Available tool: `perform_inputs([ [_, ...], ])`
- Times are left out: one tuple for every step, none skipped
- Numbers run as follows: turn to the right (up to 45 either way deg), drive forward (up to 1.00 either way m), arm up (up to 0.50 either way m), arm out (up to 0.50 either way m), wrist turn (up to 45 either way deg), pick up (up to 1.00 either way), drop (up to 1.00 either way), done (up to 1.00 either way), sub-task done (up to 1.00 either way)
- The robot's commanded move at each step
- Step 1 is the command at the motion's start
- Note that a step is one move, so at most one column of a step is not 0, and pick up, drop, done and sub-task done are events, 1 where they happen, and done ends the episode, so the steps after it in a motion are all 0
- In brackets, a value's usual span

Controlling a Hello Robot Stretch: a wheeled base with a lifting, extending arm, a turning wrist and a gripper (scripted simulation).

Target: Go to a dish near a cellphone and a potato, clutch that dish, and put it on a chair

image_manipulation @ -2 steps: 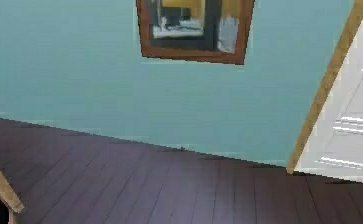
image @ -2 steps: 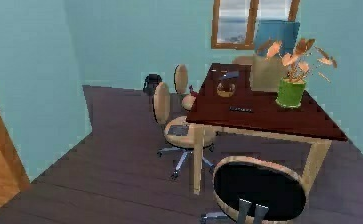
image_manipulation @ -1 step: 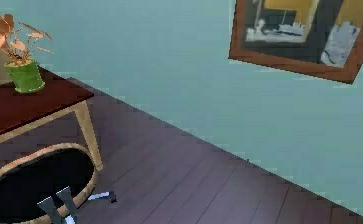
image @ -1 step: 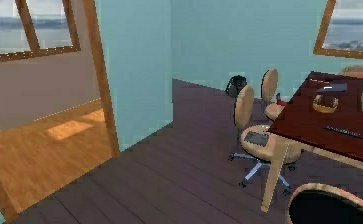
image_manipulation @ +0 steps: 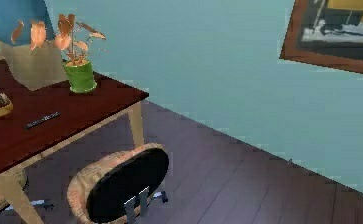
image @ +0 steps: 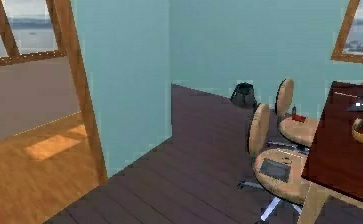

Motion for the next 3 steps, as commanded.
perform_inputs([
  [-45.0,0.00,0.00,0.00,0.0,0.00,0.00,0.00,0.00],
  [0.0,1.00,0.00,0.00,0.0,0.00,0.00,0.00,0.00],
  [0.0,0.30,0.00,0.00,0.0,0.00,0.00,0.00,0.00],
])
